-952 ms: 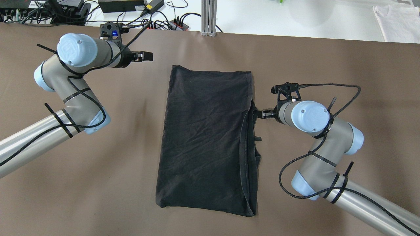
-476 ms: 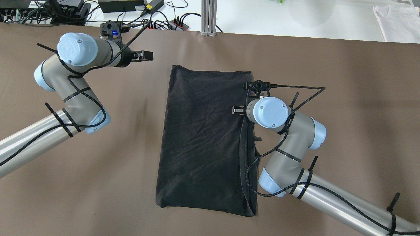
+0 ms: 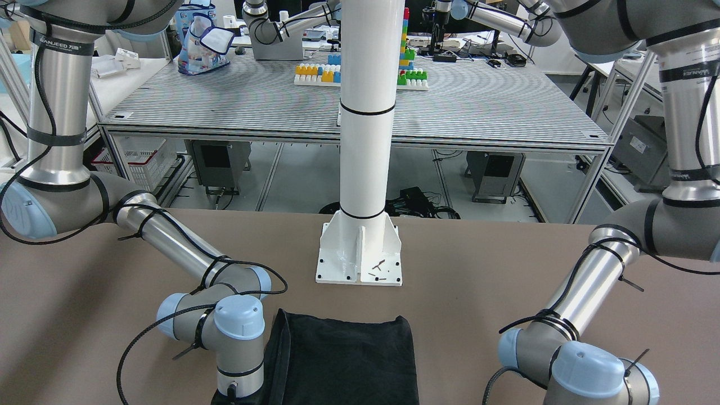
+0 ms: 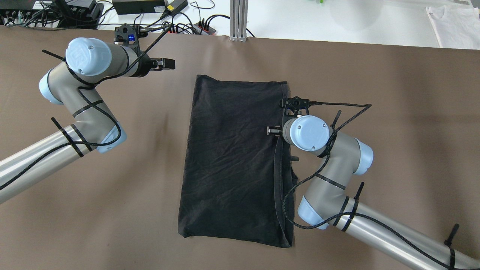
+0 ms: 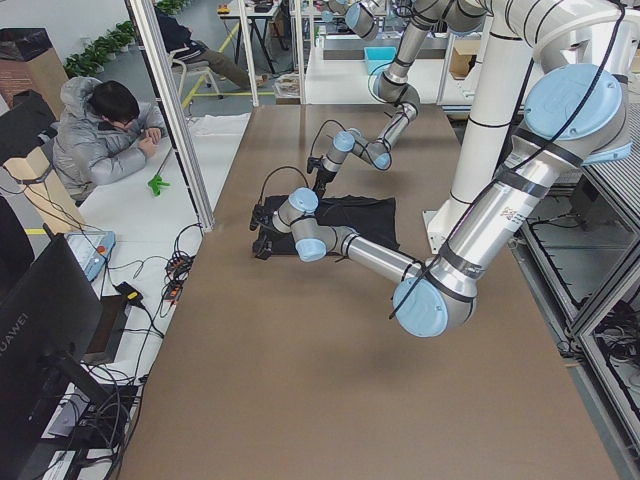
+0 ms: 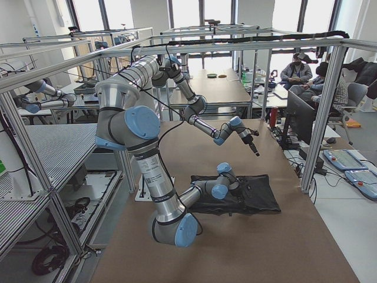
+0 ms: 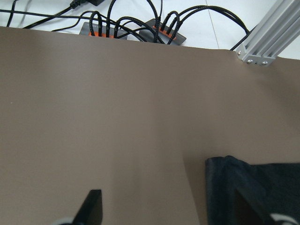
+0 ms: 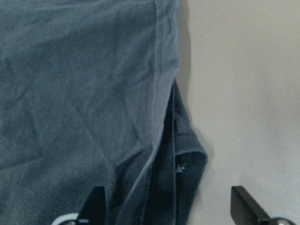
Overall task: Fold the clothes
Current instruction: 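Push the loose side edge inward with the right gripper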
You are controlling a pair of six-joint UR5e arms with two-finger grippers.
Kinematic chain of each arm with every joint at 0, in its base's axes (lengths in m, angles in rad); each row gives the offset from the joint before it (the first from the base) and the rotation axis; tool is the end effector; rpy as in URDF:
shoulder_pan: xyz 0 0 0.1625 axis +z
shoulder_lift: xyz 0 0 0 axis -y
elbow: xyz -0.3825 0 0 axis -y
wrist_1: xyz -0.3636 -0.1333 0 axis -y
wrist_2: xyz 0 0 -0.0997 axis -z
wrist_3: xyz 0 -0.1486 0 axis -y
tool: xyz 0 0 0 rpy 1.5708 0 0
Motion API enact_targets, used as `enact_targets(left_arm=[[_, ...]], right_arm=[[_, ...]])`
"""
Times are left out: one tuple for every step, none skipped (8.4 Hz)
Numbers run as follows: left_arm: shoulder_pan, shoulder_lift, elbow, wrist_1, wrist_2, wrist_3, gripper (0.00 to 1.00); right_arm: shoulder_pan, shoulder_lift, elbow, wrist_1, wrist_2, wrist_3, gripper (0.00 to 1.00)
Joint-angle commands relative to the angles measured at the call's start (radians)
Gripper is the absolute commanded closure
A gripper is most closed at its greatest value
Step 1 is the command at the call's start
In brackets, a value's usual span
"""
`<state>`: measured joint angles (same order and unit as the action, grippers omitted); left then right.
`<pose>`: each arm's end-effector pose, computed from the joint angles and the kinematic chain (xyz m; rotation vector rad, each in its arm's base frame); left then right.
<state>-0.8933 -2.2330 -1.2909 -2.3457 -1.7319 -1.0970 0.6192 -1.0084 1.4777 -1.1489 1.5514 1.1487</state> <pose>0.3829 -0.6506 0.2962 0.6206 0.9886 -0.2778 -0.4963 -0.5209 0.3375 0.4598 -0.7654 0.1925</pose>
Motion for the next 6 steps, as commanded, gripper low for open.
enact_targets(left_arm=[[0.001, 0.000, -0.001, 0.000, 0.000, 0.000, 0.00], [-0.001, 0.001, 0.001, 0.000, 0.000, 0.003, 0.00], [-0.001, 0.001, -0.001, -0.001, 0.000, 0.002, 0.00], [-0.001, 0.001, -0.001, -0.001, 0.000, 0.002, 0.00], [-0.003, 0.003, -0.002, -0.001, 0.000, 0.002, 0.00], [-0.003, 0.004, -0.002, -0.001, 0.000, 0.002, 0.00]], right_arm=[[-0.012, -0.122, 0.123, -0.008, 0.016, -0.014, 0.06], [-0.012, -0.166, 0.172, -0.020, 0.039, -0.020, 0.06], [-0.010, -0.192, 0.184, -0.015, 0.044, -0.033, 0.06], [-0.013, -0.197, 0.190, -0.015, 0.042, -0.034, 0.06], [-0.013, -0.194, 0.202, -0.015, 0.042, -0.034, 0.06], [-0.013, -0.190, 0.272, -0.018, 0.058, -0.034, 0.06]])
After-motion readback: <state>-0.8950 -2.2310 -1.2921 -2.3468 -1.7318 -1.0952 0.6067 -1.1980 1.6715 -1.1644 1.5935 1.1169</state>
